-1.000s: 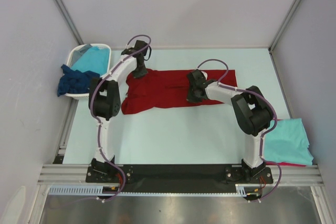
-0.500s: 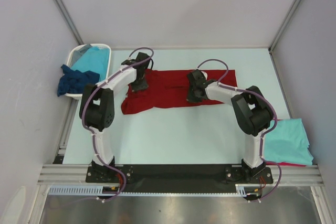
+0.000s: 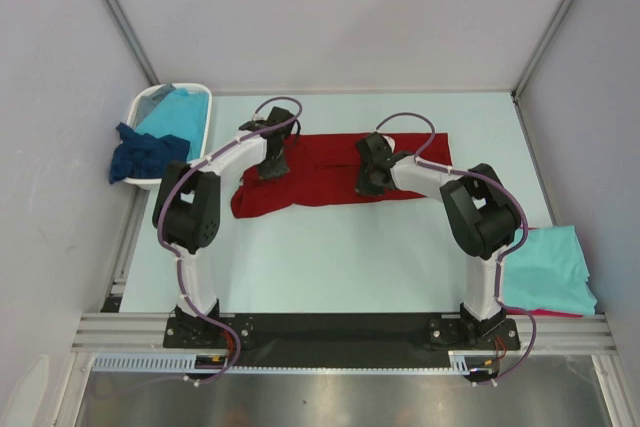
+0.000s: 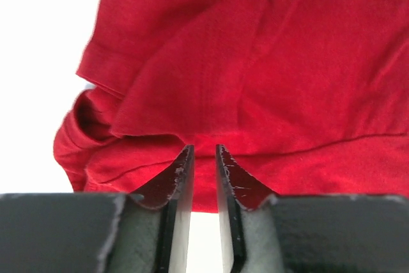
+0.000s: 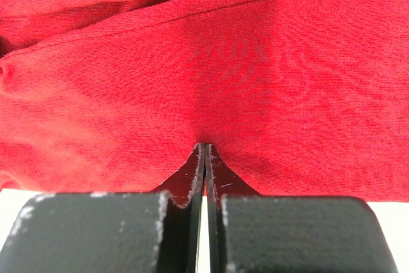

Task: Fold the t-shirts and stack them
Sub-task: Rotate the tshirt 90 degrees

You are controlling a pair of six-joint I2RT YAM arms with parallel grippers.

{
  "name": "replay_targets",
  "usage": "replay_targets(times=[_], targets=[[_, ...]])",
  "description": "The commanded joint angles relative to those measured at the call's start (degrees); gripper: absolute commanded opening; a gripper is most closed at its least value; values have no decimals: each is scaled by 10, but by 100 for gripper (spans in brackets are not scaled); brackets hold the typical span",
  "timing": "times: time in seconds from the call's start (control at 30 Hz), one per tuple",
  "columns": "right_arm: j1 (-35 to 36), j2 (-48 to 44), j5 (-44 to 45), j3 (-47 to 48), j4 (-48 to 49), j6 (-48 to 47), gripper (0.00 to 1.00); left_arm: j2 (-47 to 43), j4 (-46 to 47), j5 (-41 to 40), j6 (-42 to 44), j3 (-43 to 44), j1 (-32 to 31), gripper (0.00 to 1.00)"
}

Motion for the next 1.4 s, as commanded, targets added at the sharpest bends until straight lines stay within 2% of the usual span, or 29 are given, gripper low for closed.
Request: replay_targets(times=[0.0,0.27,0.57,0.83,1.0,1.37], targets=[[13,21,-8,-15,-45,1,0,-28,24,-3,1,-17,-25,23],[10,20,-6,-9,-51,-3,0,16,29,-10,1,-21,-29,23],[6,17,-3,-12,-53,0,0,69,11,2,-2,21,19,22],[4,18,-2,-15,-53,0,0,112,-20,-1,6,112,65,21],[4,20,-2,-18,-51,1,0,119,-34,11,4,154,75,20],[8,30,-4,-18,-49,3,0,107,-33,8,8,177,75,20]])
